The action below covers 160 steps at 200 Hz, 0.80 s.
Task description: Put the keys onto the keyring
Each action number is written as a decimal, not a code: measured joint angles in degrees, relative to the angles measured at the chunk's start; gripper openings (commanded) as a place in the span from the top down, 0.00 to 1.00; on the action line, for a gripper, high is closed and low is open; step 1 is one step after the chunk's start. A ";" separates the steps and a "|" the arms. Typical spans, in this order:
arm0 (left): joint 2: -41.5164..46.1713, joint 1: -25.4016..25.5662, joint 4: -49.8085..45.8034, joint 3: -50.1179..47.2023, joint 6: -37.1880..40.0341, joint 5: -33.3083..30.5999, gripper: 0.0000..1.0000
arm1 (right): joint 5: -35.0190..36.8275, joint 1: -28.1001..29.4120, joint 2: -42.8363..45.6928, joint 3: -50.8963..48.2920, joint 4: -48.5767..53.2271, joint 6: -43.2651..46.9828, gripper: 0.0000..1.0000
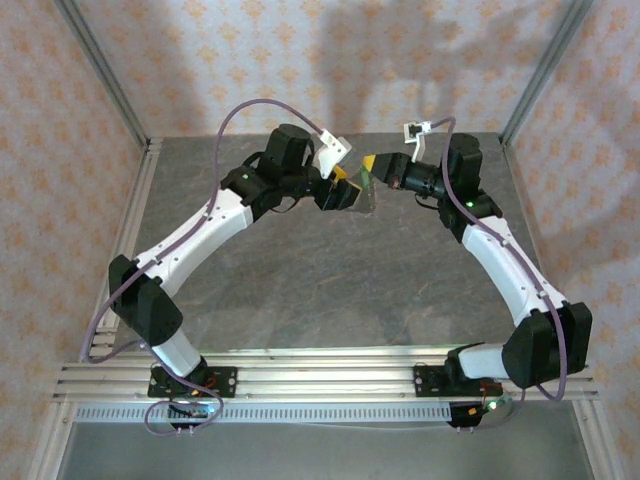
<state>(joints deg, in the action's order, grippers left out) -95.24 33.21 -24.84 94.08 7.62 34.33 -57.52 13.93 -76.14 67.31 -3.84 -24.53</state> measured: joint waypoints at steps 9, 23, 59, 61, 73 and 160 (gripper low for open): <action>-0.42 0.00 -0.22 0.39 0.22 0.17 0.42 | 0.00 0.00 0.04 0.00 0.02 0.04 1.00; -0.83 0.00 -0.57 0.83 0.61 0.24 0.43 | 0.00 0.00 0.04 0.02 0.02 0.20 1.00; -1.33 0.00 -2.23 1.97 2.12 0.96 0.51 | -0.02 0.00 0.04 0.09 0.02 0.20 1.00; -1.36 0.00 -2.27 2.01 2.21 1.05 0.52 | -0.02 0.00 0.04 0.11 0.02 0.22 1.00; -1.57 0.00 -2.89 2.56 2.78 1.40 0.55 | 0.00 0.00 0.04 0.11 0.02 0.22 1.00; -4.85 0.07 -3.78 4.37 3.41 2.32 0.61 | -0.39 0.00 0.22 0.11 0.02 0.20 1.00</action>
<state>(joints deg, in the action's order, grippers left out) -100.09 33.28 -28.62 98.45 11.03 36.64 -57.91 13.93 -75.92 67.42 -3.81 -24.34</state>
